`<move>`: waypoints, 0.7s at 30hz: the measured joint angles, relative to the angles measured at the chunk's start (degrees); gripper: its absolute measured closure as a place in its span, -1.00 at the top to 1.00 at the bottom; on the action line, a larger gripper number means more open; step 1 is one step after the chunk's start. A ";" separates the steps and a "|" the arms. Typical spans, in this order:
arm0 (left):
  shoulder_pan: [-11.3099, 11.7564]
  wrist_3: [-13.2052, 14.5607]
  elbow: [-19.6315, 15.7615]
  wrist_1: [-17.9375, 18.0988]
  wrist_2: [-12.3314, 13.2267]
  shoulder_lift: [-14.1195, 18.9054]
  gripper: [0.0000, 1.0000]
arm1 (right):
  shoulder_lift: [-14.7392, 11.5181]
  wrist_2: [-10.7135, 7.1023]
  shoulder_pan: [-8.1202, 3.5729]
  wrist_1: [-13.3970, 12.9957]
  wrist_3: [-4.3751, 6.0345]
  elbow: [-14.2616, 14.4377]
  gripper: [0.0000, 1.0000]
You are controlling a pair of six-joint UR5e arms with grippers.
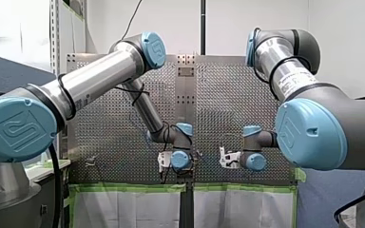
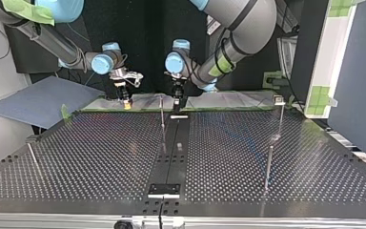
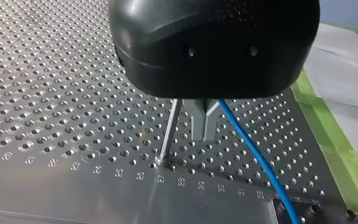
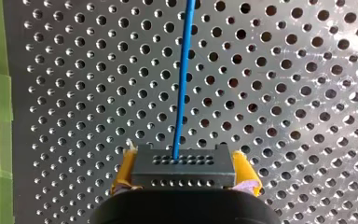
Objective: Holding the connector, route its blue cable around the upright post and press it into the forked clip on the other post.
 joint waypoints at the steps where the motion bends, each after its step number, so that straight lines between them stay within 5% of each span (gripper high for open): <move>1: 0.12 -0.04 0.00 -0.02 0.25 0.00 -0.92 | 0.00 0.00 -0.01 0.05 -0.01 -0.06 -0.69; 21: 1.59 -1.11 1.38 -1.25 3.39 -0.73 -0.92 | 0.14 0.00 -0.09 0.32 -0.27 -0.30 -0.69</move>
